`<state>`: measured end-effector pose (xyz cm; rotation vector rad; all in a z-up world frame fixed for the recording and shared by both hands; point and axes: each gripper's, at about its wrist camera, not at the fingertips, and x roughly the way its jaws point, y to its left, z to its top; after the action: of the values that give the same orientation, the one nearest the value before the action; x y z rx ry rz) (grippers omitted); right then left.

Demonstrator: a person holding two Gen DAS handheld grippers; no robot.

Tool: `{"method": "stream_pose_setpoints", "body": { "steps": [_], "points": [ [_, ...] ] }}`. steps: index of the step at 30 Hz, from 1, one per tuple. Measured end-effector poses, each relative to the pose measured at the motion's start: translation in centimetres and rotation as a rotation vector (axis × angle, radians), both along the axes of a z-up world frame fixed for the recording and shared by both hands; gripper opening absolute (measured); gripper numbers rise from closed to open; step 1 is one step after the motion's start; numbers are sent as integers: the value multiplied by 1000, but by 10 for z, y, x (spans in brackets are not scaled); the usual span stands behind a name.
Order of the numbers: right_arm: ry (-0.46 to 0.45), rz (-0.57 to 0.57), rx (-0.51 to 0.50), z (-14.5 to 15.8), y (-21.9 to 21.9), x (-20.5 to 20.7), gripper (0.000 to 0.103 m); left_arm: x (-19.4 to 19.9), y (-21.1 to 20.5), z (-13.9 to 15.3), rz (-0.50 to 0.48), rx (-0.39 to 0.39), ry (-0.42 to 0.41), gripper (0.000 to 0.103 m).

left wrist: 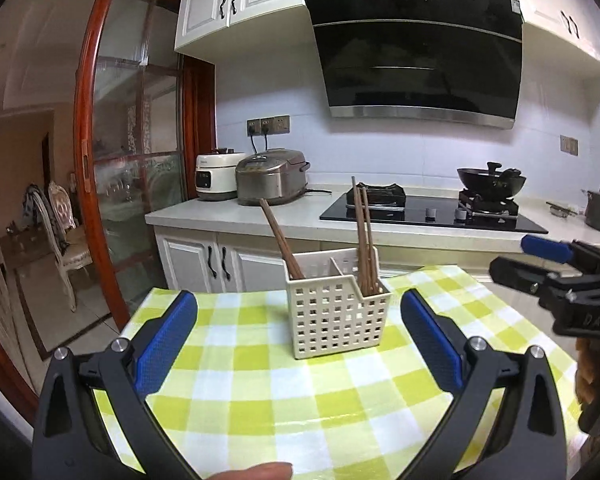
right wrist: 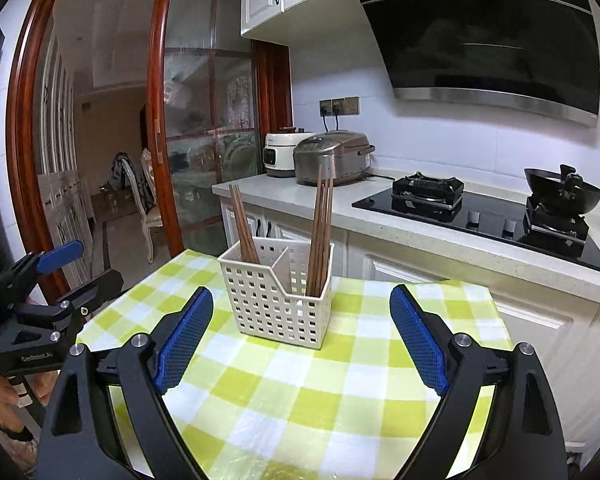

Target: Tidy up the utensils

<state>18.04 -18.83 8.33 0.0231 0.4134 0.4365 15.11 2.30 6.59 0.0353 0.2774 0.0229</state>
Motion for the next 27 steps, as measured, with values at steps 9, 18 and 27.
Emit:
{"method": "stream_pose_setpoints", "body": {
  "steps": [9,18,27],
  "points": [
    [-14,9,-20,-1,8,-5,85,-2,-6,3,12,3,-20,99],
    [-9,5,-15,-4,5,-4,85,-2,-6,4,-1,2,0,99],
    [-4,18,-23,-5,7,-3,85,1,0,3,-6,-24,12,99]
  ]
}}
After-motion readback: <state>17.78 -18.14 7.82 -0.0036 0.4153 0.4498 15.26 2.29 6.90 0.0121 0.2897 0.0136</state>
